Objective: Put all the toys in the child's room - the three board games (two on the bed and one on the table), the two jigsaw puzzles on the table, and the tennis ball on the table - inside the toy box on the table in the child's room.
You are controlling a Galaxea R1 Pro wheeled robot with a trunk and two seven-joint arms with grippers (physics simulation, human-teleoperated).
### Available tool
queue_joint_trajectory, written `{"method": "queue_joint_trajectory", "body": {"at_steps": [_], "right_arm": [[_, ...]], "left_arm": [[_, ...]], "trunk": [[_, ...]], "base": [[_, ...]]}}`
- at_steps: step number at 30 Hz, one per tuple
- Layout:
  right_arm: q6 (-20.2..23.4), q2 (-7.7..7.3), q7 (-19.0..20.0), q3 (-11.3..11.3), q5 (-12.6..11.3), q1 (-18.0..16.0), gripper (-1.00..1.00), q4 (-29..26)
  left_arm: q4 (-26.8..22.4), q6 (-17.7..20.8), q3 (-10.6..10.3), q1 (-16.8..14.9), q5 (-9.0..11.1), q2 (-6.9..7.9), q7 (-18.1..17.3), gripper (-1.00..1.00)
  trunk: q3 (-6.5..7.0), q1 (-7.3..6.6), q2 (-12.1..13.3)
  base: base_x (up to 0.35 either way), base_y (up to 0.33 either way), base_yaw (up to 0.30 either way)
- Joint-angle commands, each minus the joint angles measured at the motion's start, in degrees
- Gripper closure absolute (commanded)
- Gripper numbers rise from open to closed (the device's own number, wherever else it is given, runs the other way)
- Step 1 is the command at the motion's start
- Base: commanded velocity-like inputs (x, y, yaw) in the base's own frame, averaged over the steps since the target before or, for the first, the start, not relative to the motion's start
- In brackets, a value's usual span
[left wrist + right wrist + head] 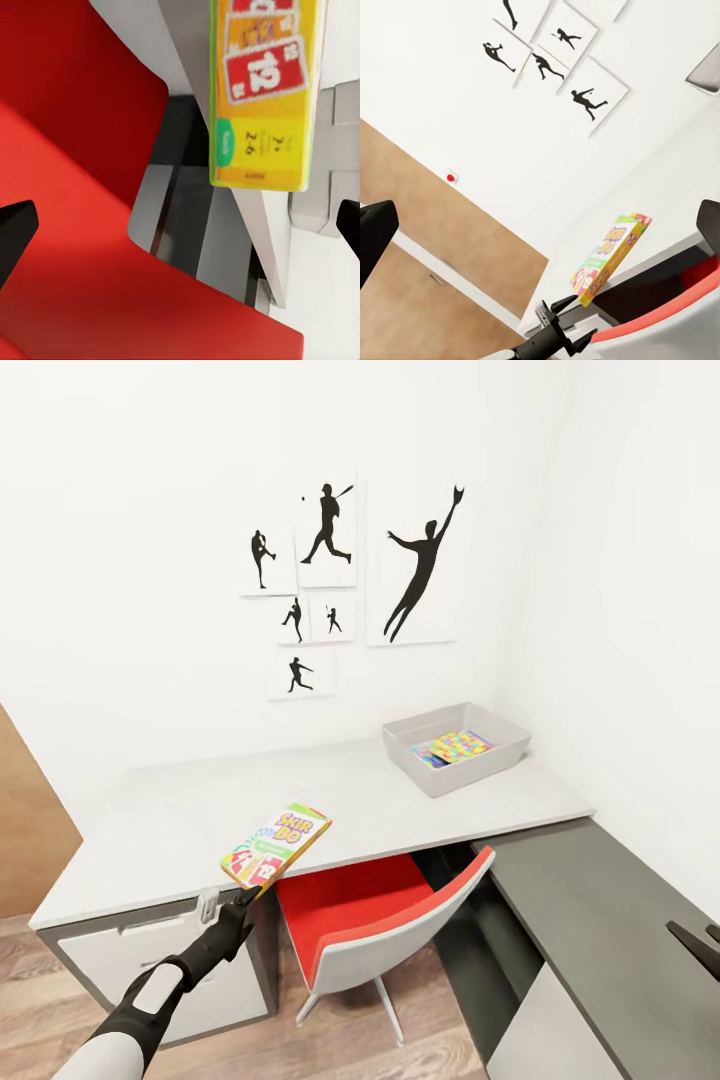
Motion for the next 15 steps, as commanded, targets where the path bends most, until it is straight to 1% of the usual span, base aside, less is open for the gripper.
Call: {"method": "queue_joint_trajectory", "body": {"at_steps": [1,15], "right_arm": [[0.38,-0.02,0.00,0.00,-0.19,0.01,-1.00,-0.02],[0.33,-0.02,0.00,0.01,-0.19,0.01,-1.00,-0.02]], "left_arm": [[0.03,0.47,0.27,-0.05,0.25,-0.02,-0.11,-1.00],[0.03,0.48,0.26,-0.05,0.22,-0.03,-0.15,-1.00]], "trunk": [[-0.05,0.01,-0.04],[-0.05,0.01,-0.04]], "base": [[0.038,-0.001,0.000],[0.008,0.000,0.000]]}}
